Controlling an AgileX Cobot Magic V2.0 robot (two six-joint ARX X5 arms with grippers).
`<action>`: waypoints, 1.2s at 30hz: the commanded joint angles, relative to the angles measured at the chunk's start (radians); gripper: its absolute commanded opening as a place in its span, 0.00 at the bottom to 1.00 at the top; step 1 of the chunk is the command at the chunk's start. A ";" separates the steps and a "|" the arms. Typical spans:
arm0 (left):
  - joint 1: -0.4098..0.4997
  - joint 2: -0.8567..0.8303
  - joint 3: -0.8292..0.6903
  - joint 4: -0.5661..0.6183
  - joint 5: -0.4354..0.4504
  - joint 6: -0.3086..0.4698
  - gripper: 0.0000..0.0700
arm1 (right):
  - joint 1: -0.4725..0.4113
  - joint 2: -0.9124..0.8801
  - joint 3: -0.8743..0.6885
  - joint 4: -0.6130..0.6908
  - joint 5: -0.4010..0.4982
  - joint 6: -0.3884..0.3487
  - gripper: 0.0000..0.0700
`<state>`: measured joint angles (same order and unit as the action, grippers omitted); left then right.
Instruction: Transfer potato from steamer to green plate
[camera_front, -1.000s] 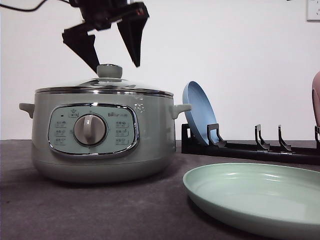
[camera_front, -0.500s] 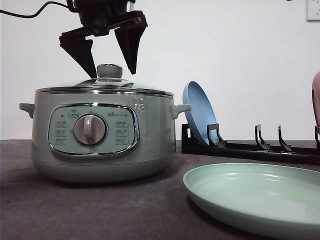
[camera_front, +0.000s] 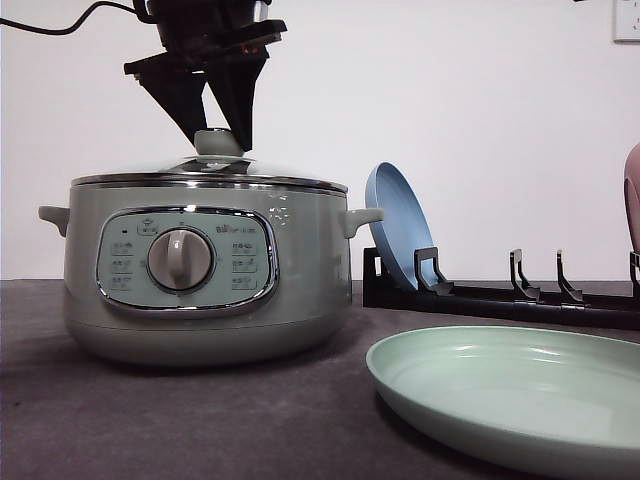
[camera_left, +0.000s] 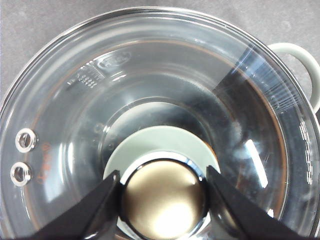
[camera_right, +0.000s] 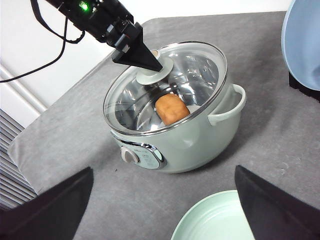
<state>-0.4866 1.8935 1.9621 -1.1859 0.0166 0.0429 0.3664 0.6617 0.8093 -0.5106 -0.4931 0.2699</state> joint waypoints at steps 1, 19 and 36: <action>-0.005 0.016 0.029 0.006 -0.002 -0.010 0.00 | 0.003 0.004 0.017 0.008 0.004 -0.001 0.82; 0.013 0.014 0.223 -0.063 -0.002 -0.009 0.00 | 0.003 0.004 0.017 -0.023 0.023 0.000 0.82; 0.145 -0.016 0.378 -0.144 -0.003 -0.006 0.00 | 0.003 0.004 0.017 -0.025 0.053 0.003 0.82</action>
<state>-0.3477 1.9017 2.2940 -1.3567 0.0170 0.0383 0.3660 0.6617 0.8093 -0.5415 -0.4459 0.2699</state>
